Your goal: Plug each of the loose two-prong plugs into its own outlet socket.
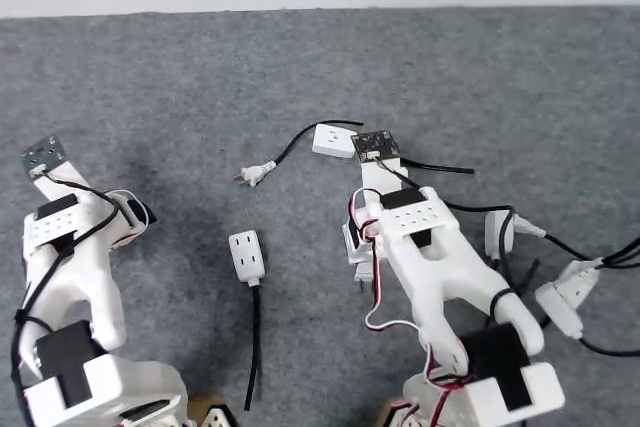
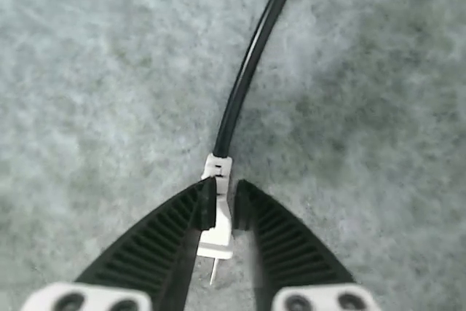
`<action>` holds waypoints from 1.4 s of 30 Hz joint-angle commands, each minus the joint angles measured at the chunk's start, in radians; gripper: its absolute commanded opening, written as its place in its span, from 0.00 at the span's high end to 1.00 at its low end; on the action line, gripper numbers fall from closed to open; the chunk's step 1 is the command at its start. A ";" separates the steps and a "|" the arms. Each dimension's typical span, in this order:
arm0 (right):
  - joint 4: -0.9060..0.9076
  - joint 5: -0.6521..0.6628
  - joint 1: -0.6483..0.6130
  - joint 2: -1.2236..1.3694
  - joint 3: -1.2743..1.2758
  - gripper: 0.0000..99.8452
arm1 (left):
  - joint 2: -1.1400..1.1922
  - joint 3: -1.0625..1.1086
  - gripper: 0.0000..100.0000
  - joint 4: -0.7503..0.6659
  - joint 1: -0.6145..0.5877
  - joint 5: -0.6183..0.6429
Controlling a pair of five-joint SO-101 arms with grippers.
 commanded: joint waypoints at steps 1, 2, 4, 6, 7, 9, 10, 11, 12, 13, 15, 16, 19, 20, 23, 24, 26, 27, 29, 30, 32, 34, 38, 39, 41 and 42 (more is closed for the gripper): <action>0.010 -0.012 -0.008 0.038 -0.057 0.90 | -0.005 -0.030 0.72 -0.017 0.009 -0.009; 0.010 -0.012 -0.008 0.048 -0.061 0.90 | -0.005 -0.030 0.72 -0.017 0.009 -0.009; 0.019 -0.012 -0.008 0.062 -0.081 0.90 | -0.005 -0.030 0.72 -0.017 0.009 -0.009; 0.019 -0.014 -0.012 0.061 -0.083 0.90 | -0.005 -0.030 0.72 -0.017 0.009 -0.009; 0.019 -0.014 -0.019 0.061 -0.086 0.90 | -0.005 -0.030 0.72 -0.017 0.009 -0.009; 0.021 -0.014 -0.036 0.061 -0.086 0.90 | -0.005 -0.030 0.72 -0.017 0.009 -0.009; 0.021 -0.014 -0.042 0.061 -0.087 0.90 | -0.005 -0.030 0.72 -0.017 0.009 -0.009; 0.021 -0.014 -0.045 0.061 -0.087 0.90 | -0.005 -0.030 0.72 -0.017 0.009 -0.009; 0.021 -0.014 -0.047 0.061 -0.087 0.90 | -0.005 -0.030 0.72 -0.017 0.009 -0.009; 0.021 -0.014 -0.047 0.061 -0.087 0.90 | -0.005 -0.030 0.72 -0.017 0.009 -0.009; 0.021 -0.040 -0.047 0.061 -0.087 0.90 | -0.005 -0.030 0.72 -0.017 0.009 -0.009; 0.021 -0.049 -0.047 0.061 -0.087 0.90 | -0.005 -0.030 0.72 -0.017 0.009 -0.009; 0.039 -0.061 -0.044 0.061 -0.094 0.90 | -0.005 -0.030 0.72 -0.017 0.009 -0.009; 0.041 -0.061 -0.044 0.061 -0.097 0.90 | -0.005 -0.030 0.72 -0.017 0.009 -0.009; 0.041 -0.061 -0.039 0.051 -0.100 0.90 | -0.005 -0.030 0.72 -0.017 0.009 -0.009; 0.042 -0.061 -0.039 0.038 -0.095 0.90 | -0.005 -0.030 0.72 -0.017 0.009 -0.009; 0.047 -0.060 -0.039 -0.005 -0.083 0.90 | -0.005 -0.030 0.72 -0.017 0.009 -0.009; 0.047 -0.058 -0.042 -0.030 -0.068 0.90 | -0.005 -0.030 0.72 -0.018 0.009 -0.009; 0.045 -0.057 -0.051 -0.065 -0.048 0.90 | -0.005 -0.030 0.72 -0.018 0.009 -0.009; 0.044 -0.057 -0.056 -0.074 -0.040 0.90 | -0.005 -0.030 0.72 -0.018 0.009 -0.009; 0.033 -0.055 -0.056 -0.074 -0.032 0.90 | -0.005 -0.030 0.72 -0.018 0.009 -0.009; 0.031 -0.058 -0.054 -0.073 -0.032 0.90 | -0.005 -0.030 0.72 -0.018 0.009 -0.009; 0.031 -0.060 -0.053 -0.059 -0.031 0.90 | -0.005 -0.030 0.72 -0.018 0.009 -0.009; 0.031 -0.060 -0.053 -0.045 -0.032 0.90 | -0.005 -0.030 0.72 -0.018 0.009 -0.009; 0.030 -0.055 -0.051 -0.010 -0.040 0.90 | -0.003 -0.030 0.72 -0.018 0.009 -0.009; 0.024 -0.055 -0.050 0.008 -0.041 0.90 | -0.003 -0.030 0.72 -0.018 0.009 -0.009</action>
